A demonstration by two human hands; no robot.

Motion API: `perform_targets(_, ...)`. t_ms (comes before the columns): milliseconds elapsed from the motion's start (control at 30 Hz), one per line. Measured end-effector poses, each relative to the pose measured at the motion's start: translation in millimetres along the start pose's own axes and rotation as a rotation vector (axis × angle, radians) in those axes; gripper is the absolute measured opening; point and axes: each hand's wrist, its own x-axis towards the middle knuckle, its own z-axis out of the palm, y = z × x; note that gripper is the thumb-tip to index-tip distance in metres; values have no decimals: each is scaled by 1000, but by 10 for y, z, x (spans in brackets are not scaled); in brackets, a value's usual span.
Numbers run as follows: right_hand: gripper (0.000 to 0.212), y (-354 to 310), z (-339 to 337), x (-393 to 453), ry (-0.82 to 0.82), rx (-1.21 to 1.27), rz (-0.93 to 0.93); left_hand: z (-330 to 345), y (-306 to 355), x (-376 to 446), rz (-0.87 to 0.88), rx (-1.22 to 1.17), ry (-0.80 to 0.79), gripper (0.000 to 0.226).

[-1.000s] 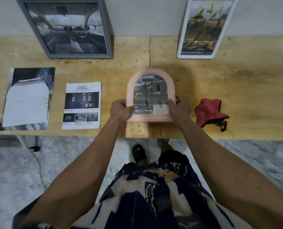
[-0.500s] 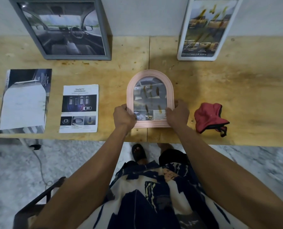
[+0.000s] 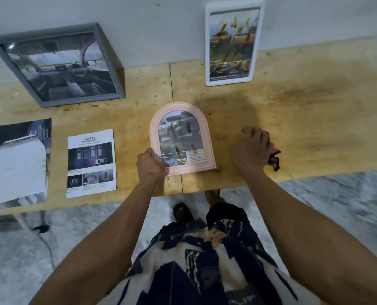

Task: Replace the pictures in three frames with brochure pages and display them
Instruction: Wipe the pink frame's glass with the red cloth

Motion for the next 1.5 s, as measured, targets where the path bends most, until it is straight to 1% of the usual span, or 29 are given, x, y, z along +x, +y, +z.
perform_targets(67, 43, 164, -15, 36, -168, -90, 57, 6, -15, 3, 20, 47, 6, 37)
perform_targets(133, 55, 262, -5, 35, -351, 3, 118, 14, -21, 12, 29, 85, 4, 39)
perform_targets(167, 59, 292, 17, 18, -381, 46, 122, 14, -17, 11, 32, 100, 0, 41)
perform_targets(233, 60, 318, 63, -23, -333, 51, 81, 13, -11, 12, 37, 119, -9, 46)
perform_targets(300, 61, 314, 89, -24, -301, 75, 57, 15, -17, 4, 36, 114, -12, 46)
perform_targets(367, 61, 290, 108, 8, -302, 174, 60, 13, -22, 0, 29, 94, -3, 43)
perform_targets(467, 46, 162, 79, 82, -276, 359, 101, 20, -22, 11, 23, 74, -7, 41)
perform_targets(567, 33, -55, 19, 152, -211, 490, 50, 45, -72, 37, 8, 6, 6, 41)
perform_targets(633, 30, -210, -32, 190, -175, 554, 2, 78, -140, 83, 16, -45, 29, 43)
perform_targets(700, 31, -363, -64, 242, -137, 591, -37, 92, -173, 118, 67, -30, 57, 41)
perform_targets(800, 38, -584, -94, 343, -70, 551, -86, 52, -134, 124, 208, 87, 124, 38)
perform_targets(867, 40, -705, -94, 409, -28, 478, -128, 28, -93, 143, 242, 166, 174, 40)
perform_targets(967, 36, -816, -26, 472, 18, 377, -281, 3, -53, 205, 280, 287, 203, 44)
perform_targets(1100, 33, -830, 223, 529, -6, 216, -508, 17, -98, 311, 345, 386, 185, 49)
perform_targets(1167, 36, -805, 355, 526, -15, 104, -570, 46, -123, 345, 344, 434, 179, 49)
perform_targets(1233, 38, -765, 472, 503, 33, 26, -604, 79, -142, 360, 315, 459, 164, 50)
perform_targets(1333, 43, -714, 602, 491, 91, 26, -625, 101, -155, 361, 285, 461, 154, 51)
perform_targets(1433, 48, -694, 718, 515, 111, -23, -735, 111, -167, 383, 244, 450, 115, 52)
perform_targets(1500, 53, -707, 768, 525, 105, -70, -775, 111, -156, 392, 218, 417, 86, 52)
